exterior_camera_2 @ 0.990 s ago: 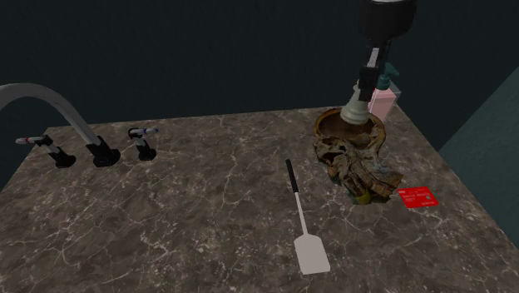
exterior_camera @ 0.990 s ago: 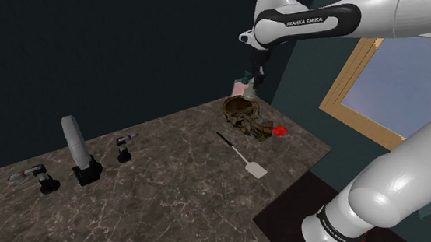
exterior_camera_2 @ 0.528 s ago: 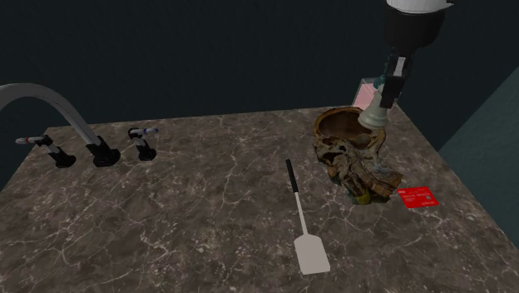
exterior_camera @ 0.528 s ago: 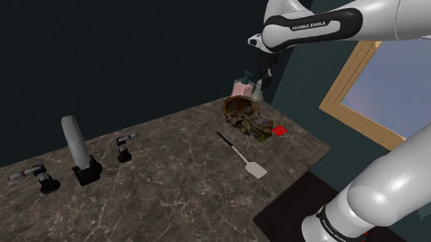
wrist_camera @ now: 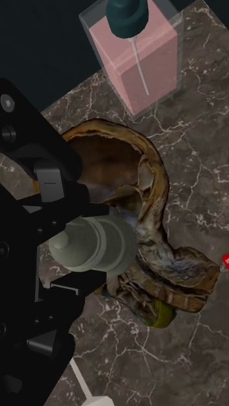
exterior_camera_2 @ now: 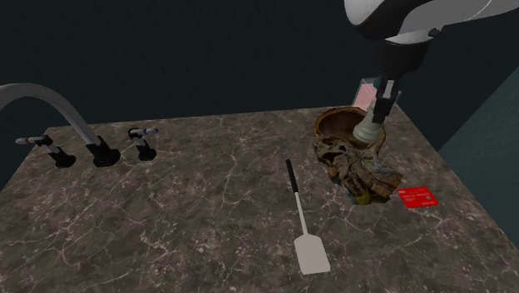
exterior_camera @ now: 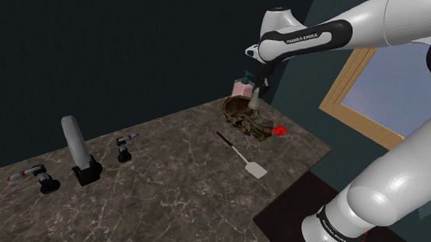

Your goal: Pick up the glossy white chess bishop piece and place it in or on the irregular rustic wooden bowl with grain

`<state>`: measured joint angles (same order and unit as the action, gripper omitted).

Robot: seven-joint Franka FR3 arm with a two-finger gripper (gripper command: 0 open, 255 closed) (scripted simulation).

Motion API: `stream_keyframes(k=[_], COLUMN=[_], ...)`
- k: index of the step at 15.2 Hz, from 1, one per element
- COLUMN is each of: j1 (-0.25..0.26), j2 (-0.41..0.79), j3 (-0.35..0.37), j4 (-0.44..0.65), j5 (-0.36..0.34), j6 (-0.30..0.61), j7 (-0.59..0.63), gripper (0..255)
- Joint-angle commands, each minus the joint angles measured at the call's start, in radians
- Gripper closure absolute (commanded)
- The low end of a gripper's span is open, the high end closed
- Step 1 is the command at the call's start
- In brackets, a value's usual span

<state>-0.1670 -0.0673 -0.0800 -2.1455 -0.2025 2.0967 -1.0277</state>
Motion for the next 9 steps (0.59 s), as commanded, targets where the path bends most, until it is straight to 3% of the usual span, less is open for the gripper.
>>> stream_keyframes(k=[1, 5, 9], j1=[0.0, -0.002, -0.002], j2=[0.009, 0.035, 0.035], j3=[0.0, -0.001, -0.001], j4=[-0.02, -0.053, -0.053], j5=[-0.003, -0.008, -0.008], j6=[0.029, 0.088, 0.088], j7=[0.006, 0.017, 0.017], gripper=[255, 255, 255])
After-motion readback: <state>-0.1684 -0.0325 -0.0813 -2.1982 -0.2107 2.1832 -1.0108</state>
